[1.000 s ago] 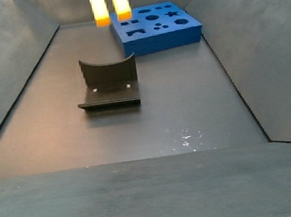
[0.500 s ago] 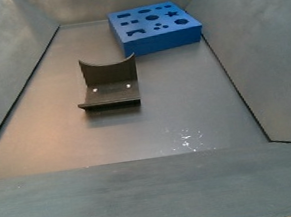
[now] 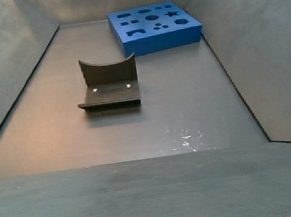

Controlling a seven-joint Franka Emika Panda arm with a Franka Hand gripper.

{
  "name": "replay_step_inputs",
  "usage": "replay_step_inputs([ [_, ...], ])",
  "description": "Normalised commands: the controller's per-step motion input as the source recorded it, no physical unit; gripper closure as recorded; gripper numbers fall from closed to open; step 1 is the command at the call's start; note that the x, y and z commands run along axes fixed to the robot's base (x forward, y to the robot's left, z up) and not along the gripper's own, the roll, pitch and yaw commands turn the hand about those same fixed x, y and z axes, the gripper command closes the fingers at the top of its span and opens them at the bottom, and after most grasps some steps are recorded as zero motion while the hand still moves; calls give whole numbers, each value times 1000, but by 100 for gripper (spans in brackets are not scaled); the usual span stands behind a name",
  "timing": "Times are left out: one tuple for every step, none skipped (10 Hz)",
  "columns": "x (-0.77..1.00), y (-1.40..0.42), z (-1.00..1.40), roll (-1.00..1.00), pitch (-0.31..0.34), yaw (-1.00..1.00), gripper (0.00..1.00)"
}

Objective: Pick up the double-square object. Move up. Rotate the double-square object. Place the double-square object on the fixture. Regrasp the double-square object. Move to above the board. Insert the double-square object.
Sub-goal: Move to above the board, then insert the double-square object.

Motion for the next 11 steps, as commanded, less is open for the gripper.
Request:
replay_step_inputs([
  [-142,-121,52,-1000,-94,-185,100],
  [-81,-33,13,-789,-73,-133,100],
  [-63,-5,2,-632,-63,-99,100],
  [-43,5,5,-381,-38,-50,100],
  [-31,4,2,-251,-27,-30,100],
  [-40,0,0,-4,-6,0,100],
  [23,0,-94,-29,-87,0,100],
  [269,0,-260,-4,-169,177,100],
  [283,0,-326,-31,-214,423,100],
  [357,0,-309,-80,-221,580,100],
  [326,-83,-277,-71,-210,631,100],
])
